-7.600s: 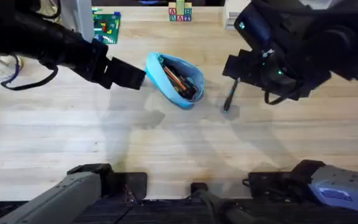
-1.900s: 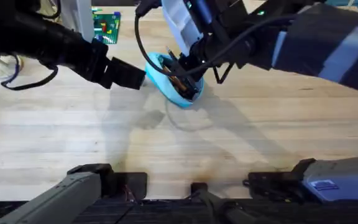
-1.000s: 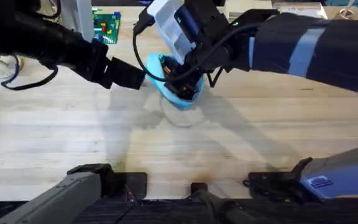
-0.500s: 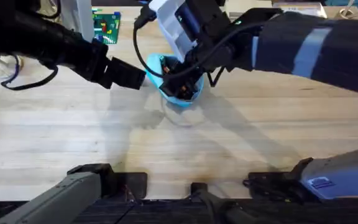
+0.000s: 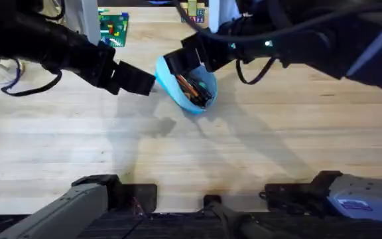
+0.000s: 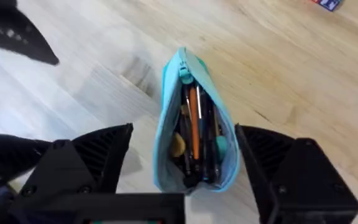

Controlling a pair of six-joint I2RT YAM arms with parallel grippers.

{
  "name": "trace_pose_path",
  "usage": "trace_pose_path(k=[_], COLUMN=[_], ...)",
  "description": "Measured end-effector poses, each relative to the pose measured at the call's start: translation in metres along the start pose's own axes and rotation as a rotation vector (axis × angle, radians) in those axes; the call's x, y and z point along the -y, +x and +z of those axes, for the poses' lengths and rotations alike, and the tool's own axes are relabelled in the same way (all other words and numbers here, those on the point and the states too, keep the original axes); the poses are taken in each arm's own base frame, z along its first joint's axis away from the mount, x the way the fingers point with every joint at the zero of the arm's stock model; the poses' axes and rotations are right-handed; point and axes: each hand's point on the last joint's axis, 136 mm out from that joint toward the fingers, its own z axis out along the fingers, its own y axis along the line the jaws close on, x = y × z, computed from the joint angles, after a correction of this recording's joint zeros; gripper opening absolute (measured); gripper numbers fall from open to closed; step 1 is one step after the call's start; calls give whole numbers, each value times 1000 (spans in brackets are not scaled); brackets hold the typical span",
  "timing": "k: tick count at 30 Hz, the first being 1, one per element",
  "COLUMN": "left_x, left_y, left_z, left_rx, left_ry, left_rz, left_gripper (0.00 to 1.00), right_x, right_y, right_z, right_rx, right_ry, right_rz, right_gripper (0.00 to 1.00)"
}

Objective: Unzip the bag, pick up the pens from the table one at a time and place them inside, then zip the bag closed.

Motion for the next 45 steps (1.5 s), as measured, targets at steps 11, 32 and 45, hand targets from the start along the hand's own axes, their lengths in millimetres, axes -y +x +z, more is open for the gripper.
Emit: trace_pose_path(k=[11,32,45], left_x=[0,-4,-8], left_y=[0,2,2], left_z=[0,0,0], left_rx=[0,-12,-14], left_ry=[-1,-23,-45], left_rz=[0,1,6], left_gripper=[997,998,996], right_x=[11,4,6], right_y=[10,30,39], right_z=[-8,-4,25], right_rx=[-25,-102,-135], right_ry=[68,78,108], right_rz=[390,1035,1096], right_gripper=[998,998,999])
